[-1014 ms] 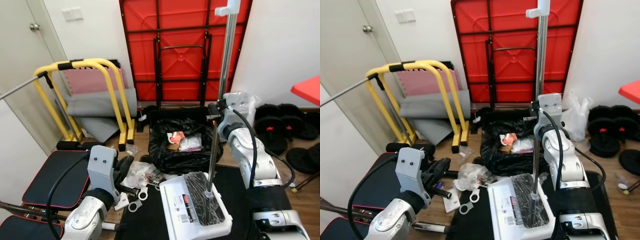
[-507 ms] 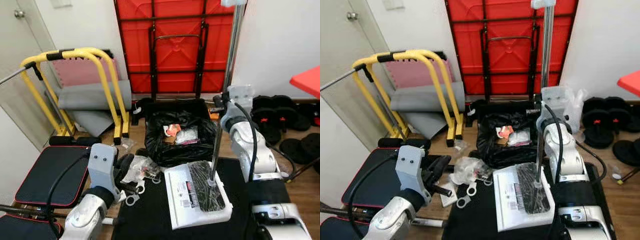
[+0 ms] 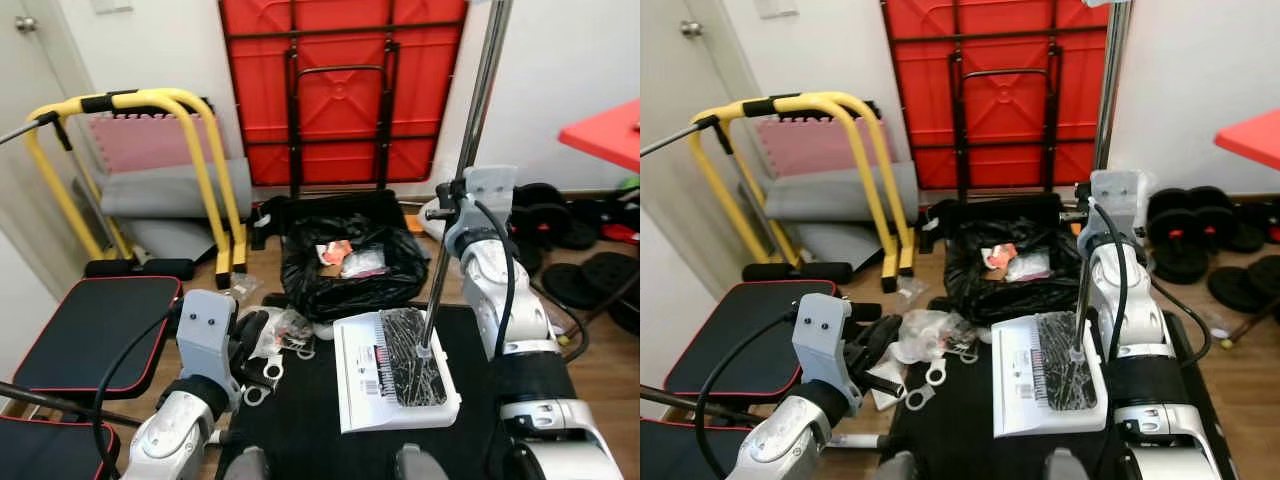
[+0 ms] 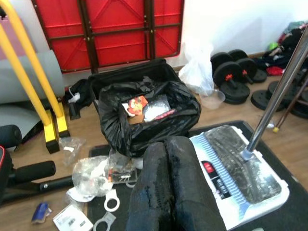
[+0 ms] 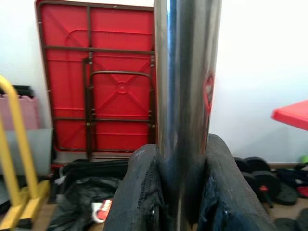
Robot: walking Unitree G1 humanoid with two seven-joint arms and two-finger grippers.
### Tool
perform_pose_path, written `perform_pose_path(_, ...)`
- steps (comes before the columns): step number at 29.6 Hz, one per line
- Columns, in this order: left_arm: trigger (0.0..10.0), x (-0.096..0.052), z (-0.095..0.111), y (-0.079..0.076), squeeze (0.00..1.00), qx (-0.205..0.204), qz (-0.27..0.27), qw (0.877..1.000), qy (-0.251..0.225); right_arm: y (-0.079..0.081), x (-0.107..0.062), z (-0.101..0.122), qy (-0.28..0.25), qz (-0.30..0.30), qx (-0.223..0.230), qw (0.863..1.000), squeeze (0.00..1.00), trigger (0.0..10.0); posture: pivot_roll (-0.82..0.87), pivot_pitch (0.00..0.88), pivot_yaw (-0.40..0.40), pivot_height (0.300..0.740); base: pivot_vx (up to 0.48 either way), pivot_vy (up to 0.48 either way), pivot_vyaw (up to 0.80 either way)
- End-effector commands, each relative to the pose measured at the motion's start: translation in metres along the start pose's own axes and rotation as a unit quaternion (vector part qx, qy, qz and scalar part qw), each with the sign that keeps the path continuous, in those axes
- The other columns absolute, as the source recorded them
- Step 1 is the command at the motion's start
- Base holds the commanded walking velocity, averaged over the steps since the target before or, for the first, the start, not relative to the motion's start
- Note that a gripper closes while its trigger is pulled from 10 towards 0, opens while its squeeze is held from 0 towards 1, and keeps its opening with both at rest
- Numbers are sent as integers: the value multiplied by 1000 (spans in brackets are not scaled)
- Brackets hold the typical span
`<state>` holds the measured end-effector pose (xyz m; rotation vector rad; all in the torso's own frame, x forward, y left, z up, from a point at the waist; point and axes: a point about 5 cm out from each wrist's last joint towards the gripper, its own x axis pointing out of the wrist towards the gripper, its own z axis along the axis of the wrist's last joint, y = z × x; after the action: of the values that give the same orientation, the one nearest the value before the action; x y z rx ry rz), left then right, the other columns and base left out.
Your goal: Sweep floor
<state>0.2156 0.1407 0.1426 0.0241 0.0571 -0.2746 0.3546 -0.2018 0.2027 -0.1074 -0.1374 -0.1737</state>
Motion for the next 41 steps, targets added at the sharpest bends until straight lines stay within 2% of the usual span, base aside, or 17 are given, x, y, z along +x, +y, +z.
perform_pose_path(1, 10000, -2, -2, -1, 0, -2, -6, 1000, 6, 2, 6, 27, -61, -1, 5, 998, 0, 10000, -66, 34, -3, 615, 0, 0, 0)
perform_pose_path(13, 10000, -2, -2, -1, 0, 4, -10, 1000, 8, 3, 10, 28, -73, 3, 14, 997, 0, 10000, -60, 37, 4, 580, 0, 0, 0)
perform_pose_path(22, 10000, -3, -1, -1, 0, 8, -13, 1000, 10, -7, 16, 27, -82, -12, 6, 997, 0, 10000, -52, 43, 12, 545, 0, 0, 0)
perform_pose_path(25, 10000, -4, -1, -2, 0, 9, -13, 1000, 10, -12, 19, 27, -86, -18, 0, 996, 0, 10000, -44, 45, 10, 535, 0, 0, 0)
perform_pose_path(28, 10000, -5, -1, -2, 0, 10, -14, 1000, 12, -30, 24, 29, -94, -36, -13, 995, 0, 10000, -42, 52, 11, 520, 0, 0, 0)
perform_pose_path(29, 10000, -5, -1, -2, 0, 10, -14, 1000, 12, -30, 24, 29, -94, -36, -13, 995, 0, 10000, -42, 52, 11, 520, 0, 0, 0)
perform_pose_path(32, 10000, -6, -1, -2, 0, 11, -15, 1000, 14, -44, 27, 31, -101, -50, -22, 993, 0, 10000, -39, 57, 14, 505, 0, 0, 0)
perform_pose_path(36, 10000, -7, -1, -2, 0, 12, -16, 1000, 16, -52, 29, 31, -103, -59, -17, 993, 0, 10000, -36, 62, 21, 490, 0, 0, 0)
perform_pose_path(41, 10000, -8, -1, -2, 0, 13, -18, 1000, 18, -55, 31, 29, -102, -59, -2, 993, 0, 10000, -32, 64, 24, 480, 0, 0, 0)
